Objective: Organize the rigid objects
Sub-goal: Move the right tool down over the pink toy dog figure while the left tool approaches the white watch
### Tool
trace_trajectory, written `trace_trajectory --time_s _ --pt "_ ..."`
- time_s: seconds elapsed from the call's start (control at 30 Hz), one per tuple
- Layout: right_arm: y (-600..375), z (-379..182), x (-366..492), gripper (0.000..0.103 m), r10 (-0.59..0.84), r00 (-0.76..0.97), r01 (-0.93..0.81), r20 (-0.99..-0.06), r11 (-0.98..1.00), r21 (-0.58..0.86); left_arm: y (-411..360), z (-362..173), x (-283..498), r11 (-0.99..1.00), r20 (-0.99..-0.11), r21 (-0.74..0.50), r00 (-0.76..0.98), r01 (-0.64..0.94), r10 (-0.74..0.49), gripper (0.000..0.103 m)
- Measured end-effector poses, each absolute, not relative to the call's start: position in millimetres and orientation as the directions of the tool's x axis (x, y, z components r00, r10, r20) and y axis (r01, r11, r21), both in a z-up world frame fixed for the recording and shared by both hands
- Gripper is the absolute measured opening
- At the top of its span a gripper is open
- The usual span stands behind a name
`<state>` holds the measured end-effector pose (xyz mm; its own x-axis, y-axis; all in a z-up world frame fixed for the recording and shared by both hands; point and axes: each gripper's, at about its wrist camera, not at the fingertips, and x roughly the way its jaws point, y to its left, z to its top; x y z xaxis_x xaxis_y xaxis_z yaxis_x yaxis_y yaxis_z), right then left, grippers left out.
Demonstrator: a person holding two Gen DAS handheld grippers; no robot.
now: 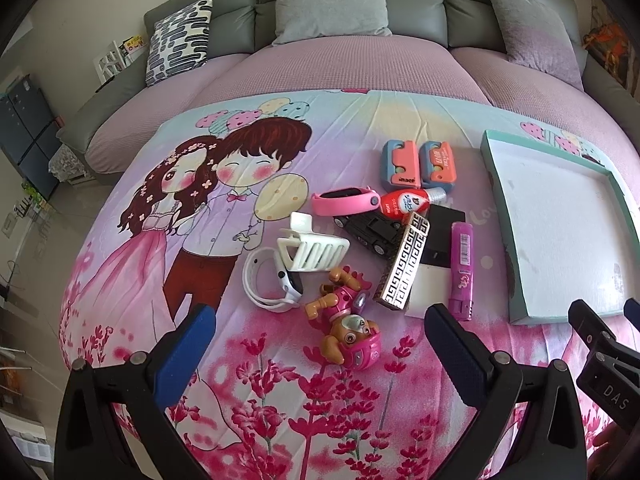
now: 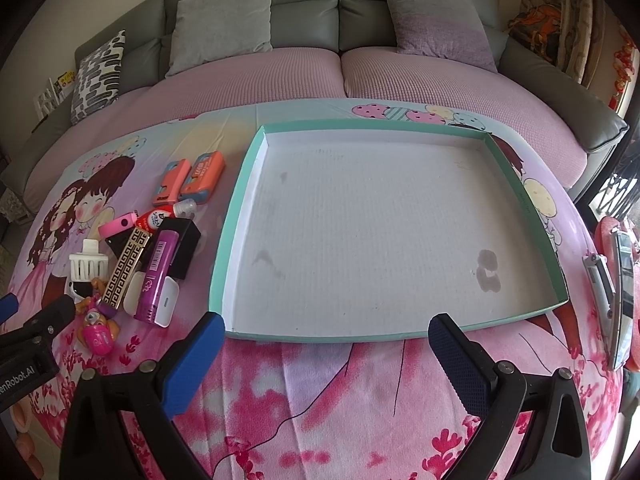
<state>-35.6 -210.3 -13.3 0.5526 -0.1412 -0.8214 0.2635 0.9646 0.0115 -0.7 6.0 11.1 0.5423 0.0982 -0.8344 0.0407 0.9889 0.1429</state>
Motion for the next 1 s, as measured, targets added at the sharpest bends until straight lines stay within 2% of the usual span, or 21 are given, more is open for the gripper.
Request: trace_trajectory --time_s 0.13,0.23,0.4,0.53,1.0 --pt "-203.5 -2.3 -35.2 0.103 -0.159 0.603 0.256 -0.782 0.967 0.001 23.0 23.4 0.0 0.99 -0.797 0.129 0.587 -0.064 0.142 0.103" --pt "-195.9 3.7 -30.8 0.103 -0.118 0.635 0.23 -0.764 0.972 0.041 39.5 22.3 2.2 0.988 -0.806 0.099 0.572 -0.121 0.151 0.103" --pt "-173.1 7.6 -19.6 0.103 -0.049 0.661 0.157 -0.748 0.985 0.074 61.8 19.8 3.0 0.971 -0.799 0.126 0.558 -0.205 0.222 0.103" --pt "-153.7 8.9 -9.7 0.103 0.005 0.668 0.107 -0.744 0.989 0.103 81.8 17.8 3.8 0.972 -0.808 0.051 0.563 -0.228 0.174 0.103" --pt "-88.2 -30.9 10.4 0.103 0.191 0.572 -0.042 -0.798 0.978 0.204 122.5 -21.0 14.6 0.951 -0.875 -0.011 0.464 -0.309 0.14 0.103"
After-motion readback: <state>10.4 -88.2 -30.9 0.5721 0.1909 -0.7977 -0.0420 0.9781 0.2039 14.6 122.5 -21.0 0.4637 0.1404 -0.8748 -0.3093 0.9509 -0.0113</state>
